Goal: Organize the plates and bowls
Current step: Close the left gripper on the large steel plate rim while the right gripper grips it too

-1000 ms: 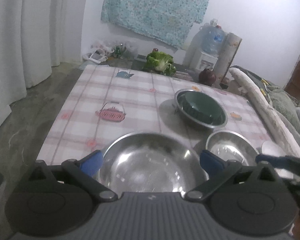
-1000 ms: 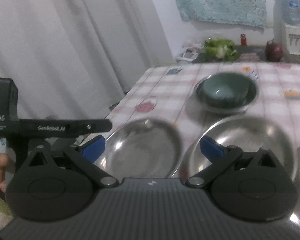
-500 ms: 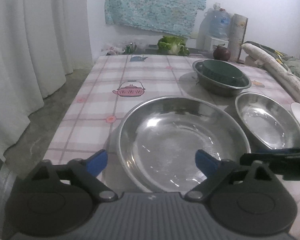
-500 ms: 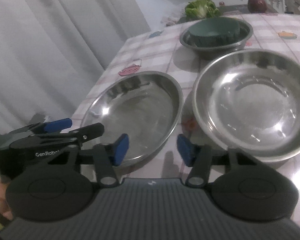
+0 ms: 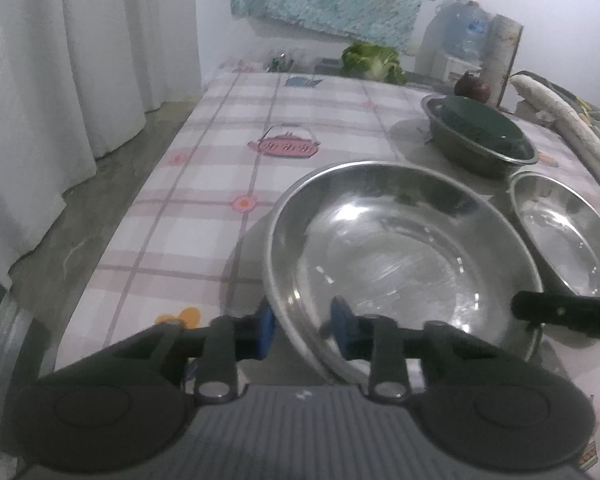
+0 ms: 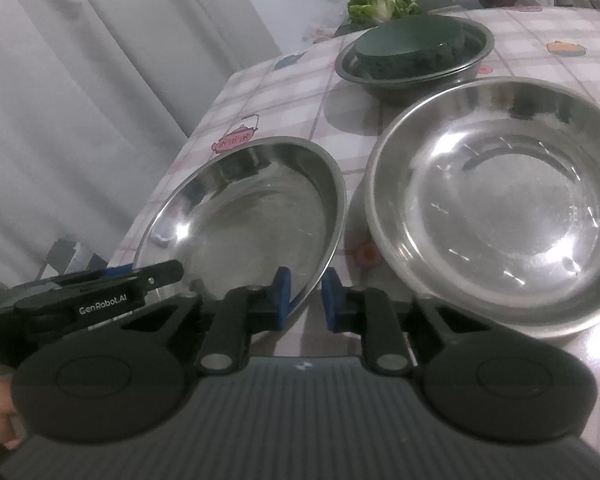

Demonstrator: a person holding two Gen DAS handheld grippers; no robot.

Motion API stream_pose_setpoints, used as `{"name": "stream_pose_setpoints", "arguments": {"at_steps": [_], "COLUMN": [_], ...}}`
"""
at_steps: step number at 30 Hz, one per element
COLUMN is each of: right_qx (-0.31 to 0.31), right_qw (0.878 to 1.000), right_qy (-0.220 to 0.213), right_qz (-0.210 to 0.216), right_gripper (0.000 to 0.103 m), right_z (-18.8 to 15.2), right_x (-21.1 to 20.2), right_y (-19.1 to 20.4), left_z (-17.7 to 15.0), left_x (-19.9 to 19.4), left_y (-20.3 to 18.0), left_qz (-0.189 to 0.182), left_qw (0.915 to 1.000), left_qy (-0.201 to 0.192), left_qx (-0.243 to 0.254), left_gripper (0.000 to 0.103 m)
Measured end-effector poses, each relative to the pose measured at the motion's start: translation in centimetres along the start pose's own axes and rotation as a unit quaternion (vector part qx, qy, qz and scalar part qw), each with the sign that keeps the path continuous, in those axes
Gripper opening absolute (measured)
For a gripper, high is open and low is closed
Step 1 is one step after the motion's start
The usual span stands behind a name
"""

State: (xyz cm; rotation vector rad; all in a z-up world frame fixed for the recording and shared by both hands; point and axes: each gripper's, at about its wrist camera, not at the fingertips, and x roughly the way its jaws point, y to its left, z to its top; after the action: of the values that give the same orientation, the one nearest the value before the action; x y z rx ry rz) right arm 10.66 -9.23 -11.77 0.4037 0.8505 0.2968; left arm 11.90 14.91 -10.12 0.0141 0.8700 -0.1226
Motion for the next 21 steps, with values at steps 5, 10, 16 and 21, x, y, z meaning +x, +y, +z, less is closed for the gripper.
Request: {"name": "stream_pose_setpoints", "arguments": {"at_steps": [5,10,16,21], "right_qx": [0.009,0.002,-0.012,-0.035], "right_qw": [1.000,1.000,0.999,0.997], "right_qy": [0.003,0.015,0.038,0.059], "right_qz": [0.008,0.011,0.023,0.034], "right_gripper": [0.014,0.014,0.015,0.017], "right_z": [0.0,-0.2,-1.3,-2.2], "right_x": [0.0,-0.5,-1.9,-3.1], "right_y": [-0.4,-0.2,-0.5,-0.5], "left_z": [-0.1,-0.6,-2.1,-3.5], "left_x": [-0.1,-1.0,-3.1,-4.6], "left_y": [1.1,1.1,0.9,0.4], "left_qz": [-0.019,-0.026,-0.044,-0.050], "left_qw": [0.9992,0.9991,0.9984,0.9980], "left_qy": [0.008,0.016,0.030,0.039], "left_qx": [-0.033,-0.031,-0.020,-0.002], "left_gripper": [0.017,0.017,0.017,0.019]}}
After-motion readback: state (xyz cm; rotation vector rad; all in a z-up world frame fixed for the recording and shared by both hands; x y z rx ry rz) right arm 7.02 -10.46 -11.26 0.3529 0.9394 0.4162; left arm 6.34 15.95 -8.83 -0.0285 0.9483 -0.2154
